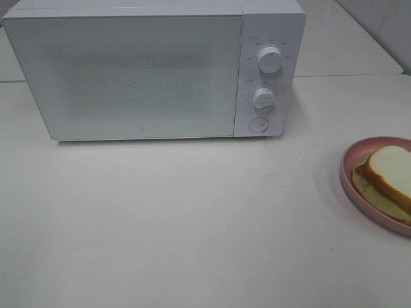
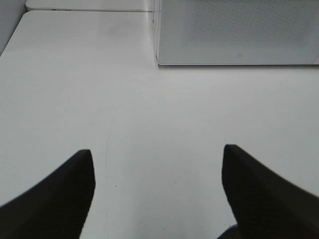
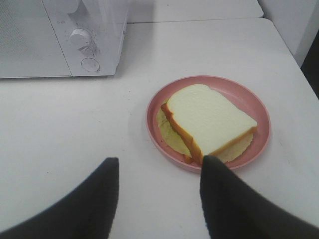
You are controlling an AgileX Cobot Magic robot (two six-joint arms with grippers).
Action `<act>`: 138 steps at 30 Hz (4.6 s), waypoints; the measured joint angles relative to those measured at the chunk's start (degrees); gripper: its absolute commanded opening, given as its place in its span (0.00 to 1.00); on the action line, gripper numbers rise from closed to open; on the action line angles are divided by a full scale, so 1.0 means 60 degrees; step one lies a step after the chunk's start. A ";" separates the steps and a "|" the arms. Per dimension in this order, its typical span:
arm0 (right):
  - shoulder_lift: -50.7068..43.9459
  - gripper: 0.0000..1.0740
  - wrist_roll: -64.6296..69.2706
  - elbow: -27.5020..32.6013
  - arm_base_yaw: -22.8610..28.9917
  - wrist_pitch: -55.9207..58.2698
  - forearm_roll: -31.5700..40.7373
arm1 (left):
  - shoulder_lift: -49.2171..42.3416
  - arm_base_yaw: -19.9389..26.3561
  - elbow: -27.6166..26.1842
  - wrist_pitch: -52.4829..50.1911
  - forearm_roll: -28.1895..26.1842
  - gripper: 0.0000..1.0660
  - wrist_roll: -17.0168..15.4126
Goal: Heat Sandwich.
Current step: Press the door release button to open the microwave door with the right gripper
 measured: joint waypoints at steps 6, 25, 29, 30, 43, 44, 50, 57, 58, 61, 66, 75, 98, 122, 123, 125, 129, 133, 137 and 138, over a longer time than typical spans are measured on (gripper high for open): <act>0.0000 0.47 0.0000 0.0000 0.0000 0.0000 0.0000 | 0.0000 0.0000 0.0000 0.0000 0.0000 0.64 0.0000; 0.0000 0.47 0.0000 0.0000 0.0000 0.0000 0.0000 | 0.0000 0.0000 0.0000 0.0000 0.0000 0.64 0.0000; 0.0000 0.47 0.0000 0.0000 0.0000 0.0000 0.0000 | 0.0000 0.0000 0.0000 0.0000 0.0000 0.64 0.0000; 0.0000 0.47 0.0000 0.0000 0.0000 0.0000 0.0000 | 0.0000 0.0000 0.0000 0.0000 0.0000 0.64 0.0000; 0.0000 0.47 0.0000 0.0000 0.0000 0.0000 0.0000 | 0.0000 0.0000 0.0000 0.0000 0.0000 0.64 0.0000; 0.0000 0.47 0.0000 0.0000 0.0000 0.0000 0.0000 | 0.0000 0.0000 0.0000 0.0000 0.0000 0.64 0.0000; 0.0000 0.47 0.0000 0.0000 0.0000 0.0000 0.0000 | 0.0000 0.0000 0.0000 0.0000 0.0000 0.64 0.0000; 0.0000 0.47 0.0000 0.0000 0.0000 0.0000 0.0000 | 0.0000 0.0000 0.0000 0.0000 0.0000 0.64 0.0000; 0.0000 0.47 0.0000 0.0000 0.0000 0.0000 0.0000 | 0.0000 0.0000 0.0000 0.0000 0.0000 0.64 0.0000; 0.0000 0.47 0.0000 0.0000 0.0000 0.0000 0.0000 | 0.0000 0.0000 0.0000 0.0000 0.0000 0.64 0.0000; 0.0000 0.47 0.0000 0.0000 0.0000 0.0000 0.0000 | 0.0000 0.0000 0.0000 0.0000 0.0000 0.64 0.0000; 0.0000 0.47 0.0000 0.0000 0.0000 0.0000 0.0000 | 0.0000 0.0000 0.0000 0.0000 0.0000 0.64 0.0000; 0.0487 0.42 0.0000 -0.0134 0.0000 -0.1175 0.0000 | 0.0000 0.0000 0.0000 0.0000 0.0000 0.64 0.0000; 0.2044 0.00 0.0000 0.0831 0.0000 -0.7133 0.0306 | 0.0000 0.0000 0.0000 0.0000 0.0000 0.64 0.0000; 0.2311 0.00 0.0000 0.0840 0.0000 -0.7382 0.0306 | 0.0000 0.0000 0.0000 0.0000 0.0000 0.64 0.0000; 0.2540 0.00 0.0010 0.0840 0.0010 -0.7716 0.0315 | 0.0000 0.0000 0.0000 0.0000 0.0000 0.64 0.0000; 0.3170 0.00 0.0086 0.0840 0.0382 -0.8384 0.0315 | 0.0000 0.0000 0.0000 0.0000 0.0000 0.64 0.0000; 0.4106 0.00 0.0115 0.0840 0.0907 -0.8785 0.0315 | 0.0000 0.0000 0.0000 0.0000 0.0000 0.64 0.0000; 0.5147 0.00 0.0392 0.0840 0.1241 -0.9540 0.0315 | 0.0000 0.0000 0.0000 0.0000 0.0000 0.64 0.0000; 0.5405 0.00 0.0573 0.0840 0.1270 -0.9759 0.0315 | 0.0000 0.0000 0.0000 0.0000 0.0000 0.64 0.0000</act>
